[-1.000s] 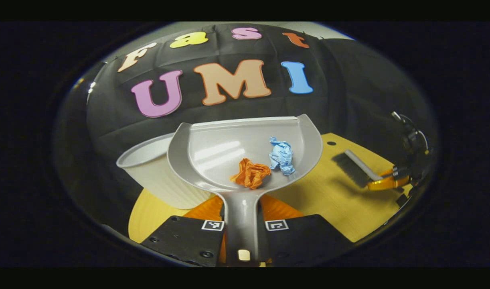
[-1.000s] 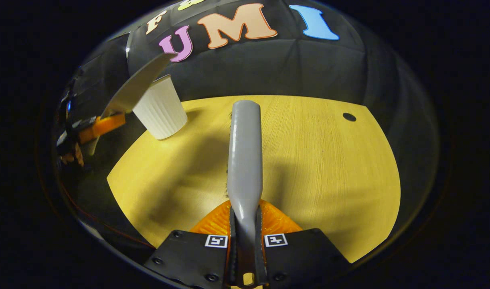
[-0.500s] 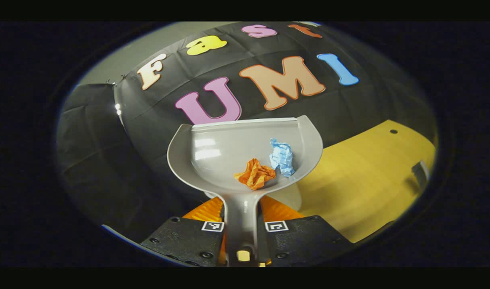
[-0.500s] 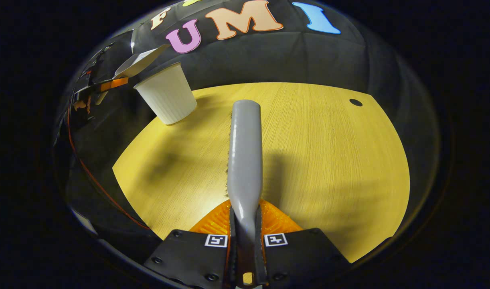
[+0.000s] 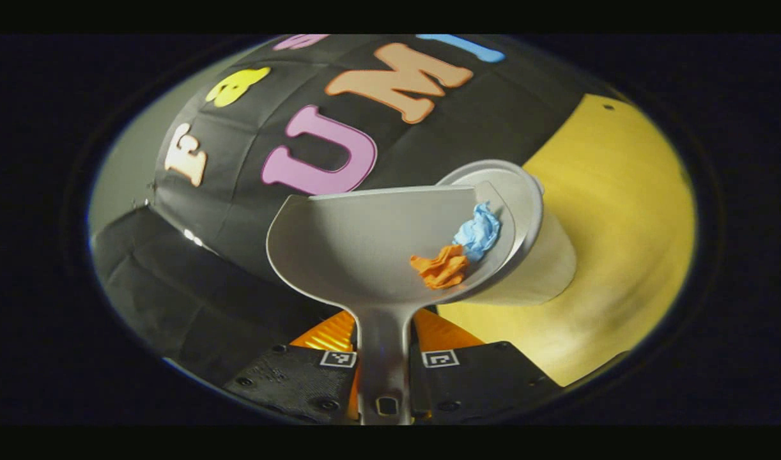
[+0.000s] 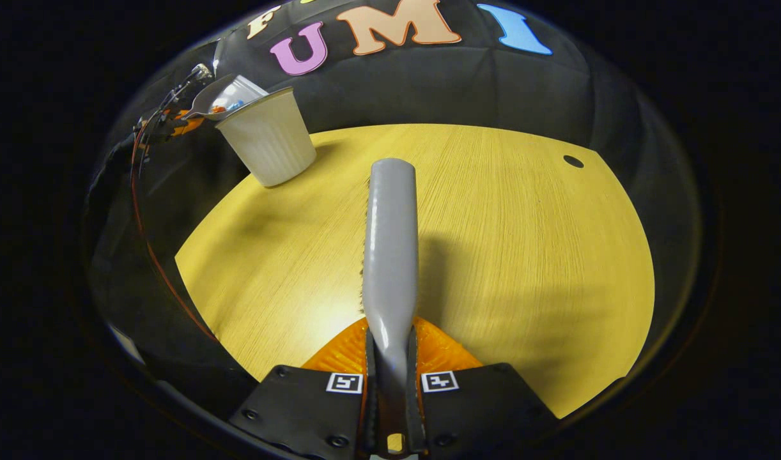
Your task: Pick up the small broom and dustpan from the desktop, sweep the trash into the dustpan with the broom, and then empty the trash into the garbage bin.
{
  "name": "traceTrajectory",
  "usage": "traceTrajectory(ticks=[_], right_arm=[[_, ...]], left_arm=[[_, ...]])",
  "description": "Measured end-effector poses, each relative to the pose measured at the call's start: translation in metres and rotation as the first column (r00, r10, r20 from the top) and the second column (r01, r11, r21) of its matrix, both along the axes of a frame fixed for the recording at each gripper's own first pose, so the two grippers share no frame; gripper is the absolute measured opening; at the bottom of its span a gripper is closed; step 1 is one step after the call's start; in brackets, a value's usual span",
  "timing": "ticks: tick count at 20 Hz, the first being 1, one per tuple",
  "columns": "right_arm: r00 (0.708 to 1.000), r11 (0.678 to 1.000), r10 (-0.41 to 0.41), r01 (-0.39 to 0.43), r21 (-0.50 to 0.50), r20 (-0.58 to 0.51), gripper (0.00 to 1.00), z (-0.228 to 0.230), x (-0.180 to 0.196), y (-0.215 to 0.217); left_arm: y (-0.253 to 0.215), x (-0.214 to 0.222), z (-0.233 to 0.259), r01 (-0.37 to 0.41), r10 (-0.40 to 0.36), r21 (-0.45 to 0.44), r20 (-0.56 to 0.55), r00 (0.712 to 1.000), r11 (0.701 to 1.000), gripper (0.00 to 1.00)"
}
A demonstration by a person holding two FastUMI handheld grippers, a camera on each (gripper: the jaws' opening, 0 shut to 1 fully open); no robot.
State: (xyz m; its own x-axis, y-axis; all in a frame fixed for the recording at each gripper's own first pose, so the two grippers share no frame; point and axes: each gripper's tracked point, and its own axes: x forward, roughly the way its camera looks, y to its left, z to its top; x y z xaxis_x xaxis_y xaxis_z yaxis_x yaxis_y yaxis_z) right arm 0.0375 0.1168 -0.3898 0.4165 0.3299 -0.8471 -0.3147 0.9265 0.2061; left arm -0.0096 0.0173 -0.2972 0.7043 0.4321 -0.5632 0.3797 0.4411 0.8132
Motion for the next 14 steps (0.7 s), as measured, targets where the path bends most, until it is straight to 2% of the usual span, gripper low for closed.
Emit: traceTrajectory(ticks=[2,5,7,8,9,11,12,13,14], right_arm=[[1.000,1.000,0.013,-0.013,-0.008,0.006,0.19,-0.001,0.001,0.002],[1.000,1.000,0.018,-0.018,-0.009,0.004,0.19,0.001,0.000,0.006],[0.999,1.000,0.027,-0.027,-0.005,0.017,0.19,0.005,0.002,0.009],[0.999,0.999,0.032,-0.032,-0.003,0.027,0.19,0.007,-0.001,0.007],[0.999,1.000,0.031,-0.031,0.000,0.035,0.19,0.010,-0.002,0.006],[0.999,1.000,0.019,-0.020,0.013,0.045,0.19,0.013,-0.005,0.004],[0.999,1.000,0.013,-0.013,0.017,0.046,0.19,0.013,-0.005,0.001],[0.999,1.000,0.009,-0.009,0.017,0.047,0.19,0.013,-0.005,0.001],[0.999,1.000,0.006,-0.007,0.015,0.048,0.19,0.012,-0.005,0.001]], left_arm=[[-0.003,0.007,0.011,0.142,-0.132,0.170,-0.067,0.989,0.975,0.25],[-0.009,0.013,0.007,0.281,-0.232,0.295,-0.190,0.954,0.913,0.22],[-0.019,0.019,0.006,0.368,-0.286,0.365,-0.260,0.922,0.855,0.23],[-0.021,0.018,0.006,0.368,-0.289,0.354,-0.258,0.922,0.860,0.24],[-0.018,0.015,0.006,0.323,-0.254,0.316,-0.239,0.937,0.892,0.23],[-0.020,0.010,-0.003,0.176,-0.155,0.161,-0.135,0.979,0.971,0.22],[-0.020,0.008,-0.010,0.097,-0.091,0.071,-0.088,0.992,0.993,0.22],[-0.023,0.007,-0.013,0.032,-0.034,-0.027,-0.046,0.998,0.999,0.22],[-0.031,0.006,-0.016,-0.012,0.011,-0.124,-0.010,1.000,0.992,0.22]])
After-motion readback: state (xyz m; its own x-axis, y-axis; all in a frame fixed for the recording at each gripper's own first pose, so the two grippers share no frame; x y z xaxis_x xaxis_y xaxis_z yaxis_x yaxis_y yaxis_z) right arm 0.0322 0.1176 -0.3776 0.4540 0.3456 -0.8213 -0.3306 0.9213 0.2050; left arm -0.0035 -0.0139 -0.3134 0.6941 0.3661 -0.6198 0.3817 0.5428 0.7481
